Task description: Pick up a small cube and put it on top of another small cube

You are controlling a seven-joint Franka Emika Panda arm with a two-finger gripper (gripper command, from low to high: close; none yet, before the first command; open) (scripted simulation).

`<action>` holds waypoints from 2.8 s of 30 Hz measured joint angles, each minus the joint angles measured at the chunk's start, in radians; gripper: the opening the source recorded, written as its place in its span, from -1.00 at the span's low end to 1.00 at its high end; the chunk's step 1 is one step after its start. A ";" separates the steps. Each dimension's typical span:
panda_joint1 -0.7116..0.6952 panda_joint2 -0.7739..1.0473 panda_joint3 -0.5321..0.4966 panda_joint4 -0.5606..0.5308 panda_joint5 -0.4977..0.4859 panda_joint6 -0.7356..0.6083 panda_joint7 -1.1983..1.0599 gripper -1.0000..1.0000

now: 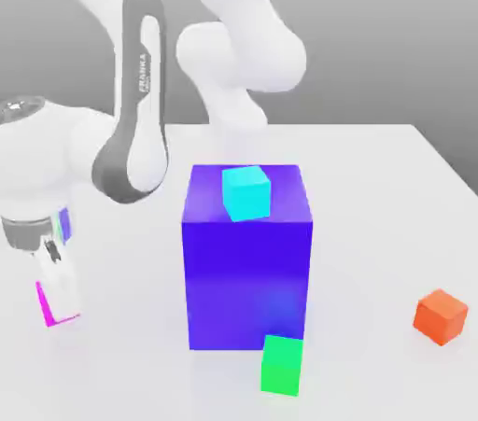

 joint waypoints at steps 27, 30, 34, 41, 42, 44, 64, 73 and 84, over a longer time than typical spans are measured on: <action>0.029 -0.230 0.097 0.046 0.088 -0.150 -0.948 -1.00; 0.048 -0.251 0.096 0.049 0.095 -0.161 -1.054 -1.00; 0.076 -0.276 0.092 0.053 0.101 -0.175 -1.193 -1.00; 0.119 -0.314 0.094 0.059 0.110 -0.193 -1.435 -1.00; 0.125 -0.319 0.095 0.059 0.111 -0.196 -1.469 -1.00; 0.140 -0.327 0.093 0.061 0.112 -0.199 -1.537 -1.00; 0.297 -0.369 0.091 0.066 0.115 -0.203 -2.219 -1.00; 0.374 -0.357 0.086 0.066 0.118 -0.183 -2.531 -1.00; 0.469 -0.300 0.108 0.053 0.110 -0.149 -2.920 -1.00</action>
